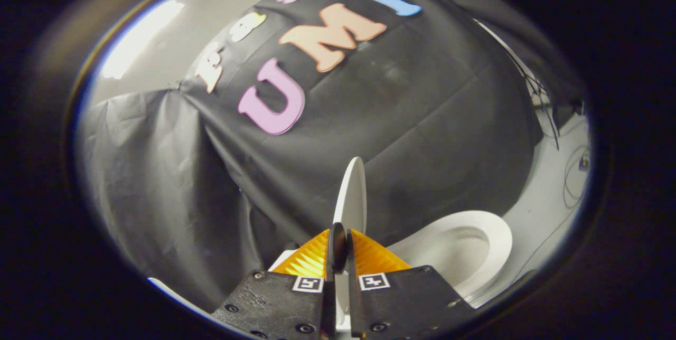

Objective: Open the toilet lid.

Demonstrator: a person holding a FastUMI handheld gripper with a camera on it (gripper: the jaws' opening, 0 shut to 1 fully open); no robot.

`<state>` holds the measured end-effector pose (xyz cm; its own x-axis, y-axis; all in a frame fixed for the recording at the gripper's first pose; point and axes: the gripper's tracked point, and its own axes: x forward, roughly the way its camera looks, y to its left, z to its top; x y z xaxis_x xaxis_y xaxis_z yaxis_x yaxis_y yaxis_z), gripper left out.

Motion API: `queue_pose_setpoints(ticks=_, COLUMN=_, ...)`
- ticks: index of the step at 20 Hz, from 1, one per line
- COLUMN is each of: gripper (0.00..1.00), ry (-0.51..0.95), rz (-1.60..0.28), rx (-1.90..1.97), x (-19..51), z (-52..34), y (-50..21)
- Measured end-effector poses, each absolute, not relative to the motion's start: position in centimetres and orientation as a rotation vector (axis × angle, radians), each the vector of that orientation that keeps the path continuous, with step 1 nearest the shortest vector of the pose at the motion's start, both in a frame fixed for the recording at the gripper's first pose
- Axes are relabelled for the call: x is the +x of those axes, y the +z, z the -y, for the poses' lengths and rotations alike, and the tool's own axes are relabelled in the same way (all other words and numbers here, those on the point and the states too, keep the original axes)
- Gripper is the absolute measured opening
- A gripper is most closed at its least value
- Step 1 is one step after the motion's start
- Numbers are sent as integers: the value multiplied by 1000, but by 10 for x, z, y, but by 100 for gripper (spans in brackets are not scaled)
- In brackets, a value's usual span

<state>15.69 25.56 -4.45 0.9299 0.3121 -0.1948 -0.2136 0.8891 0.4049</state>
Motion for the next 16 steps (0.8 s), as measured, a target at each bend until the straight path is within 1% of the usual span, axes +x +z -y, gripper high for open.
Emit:
queue_pose_setpoints(ticks=3, gripper=10, ry=291, rz=-291, rx=269, x=157, z=-288, y=-31)
queue_pose_setpoints(ticks=8, gripper=10, ry=362, rz=-312, rx=83, x=162, z=-354, y=-23)
queue_pose_setpoints(ticks=16, gripper=10, ry=482, rz=-312, rx=-26, x=160, z=-440, y=-26)
